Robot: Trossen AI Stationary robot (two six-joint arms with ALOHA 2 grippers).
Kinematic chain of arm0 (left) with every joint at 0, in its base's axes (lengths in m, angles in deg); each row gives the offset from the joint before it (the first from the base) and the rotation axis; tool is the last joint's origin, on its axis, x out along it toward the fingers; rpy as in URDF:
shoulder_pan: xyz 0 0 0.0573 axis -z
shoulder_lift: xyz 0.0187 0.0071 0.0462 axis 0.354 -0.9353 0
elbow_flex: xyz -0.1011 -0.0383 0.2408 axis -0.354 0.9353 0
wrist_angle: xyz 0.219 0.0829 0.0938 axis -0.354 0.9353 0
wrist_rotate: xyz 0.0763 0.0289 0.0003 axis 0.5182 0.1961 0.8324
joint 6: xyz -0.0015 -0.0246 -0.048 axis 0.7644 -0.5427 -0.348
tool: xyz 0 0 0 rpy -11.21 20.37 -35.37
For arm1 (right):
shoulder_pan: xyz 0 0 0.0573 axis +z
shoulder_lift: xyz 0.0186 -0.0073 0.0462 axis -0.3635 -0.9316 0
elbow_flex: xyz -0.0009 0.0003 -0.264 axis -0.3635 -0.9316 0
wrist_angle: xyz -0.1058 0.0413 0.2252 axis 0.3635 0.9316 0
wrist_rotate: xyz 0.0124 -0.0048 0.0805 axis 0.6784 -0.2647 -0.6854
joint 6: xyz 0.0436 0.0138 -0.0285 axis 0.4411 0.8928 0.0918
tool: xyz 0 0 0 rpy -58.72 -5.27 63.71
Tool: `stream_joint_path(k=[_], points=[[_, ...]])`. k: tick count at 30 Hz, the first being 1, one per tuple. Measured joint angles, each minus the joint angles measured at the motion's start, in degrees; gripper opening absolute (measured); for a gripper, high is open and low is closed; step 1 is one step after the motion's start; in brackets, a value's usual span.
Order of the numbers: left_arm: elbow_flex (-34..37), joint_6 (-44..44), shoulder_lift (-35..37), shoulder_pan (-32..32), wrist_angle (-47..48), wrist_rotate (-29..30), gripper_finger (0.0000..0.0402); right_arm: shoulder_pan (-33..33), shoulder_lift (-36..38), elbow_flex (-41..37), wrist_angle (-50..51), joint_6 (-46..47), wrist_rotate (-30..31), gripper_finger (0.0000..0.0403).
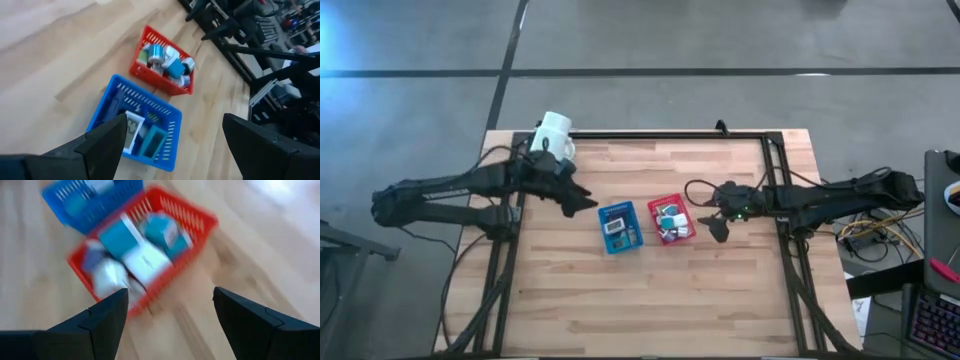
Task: Pick & Place Office items
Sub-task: Return to Home Position
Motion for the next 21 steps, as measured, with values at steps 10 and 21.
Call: stream_joint_path(k=[10,21], points=[[21.23,-0.06,3.26,0.00,-24.29,-0.60,0.0333,0.00,0.00,-11.98,-5.73,3.45,-0.58,0.0282],[42.29,-1.58,6.48,-0.05,-48.45,0.26,0.0332,-0.04,-0.55,-25.26,-30.01,2.20,3.04,0.0283]])
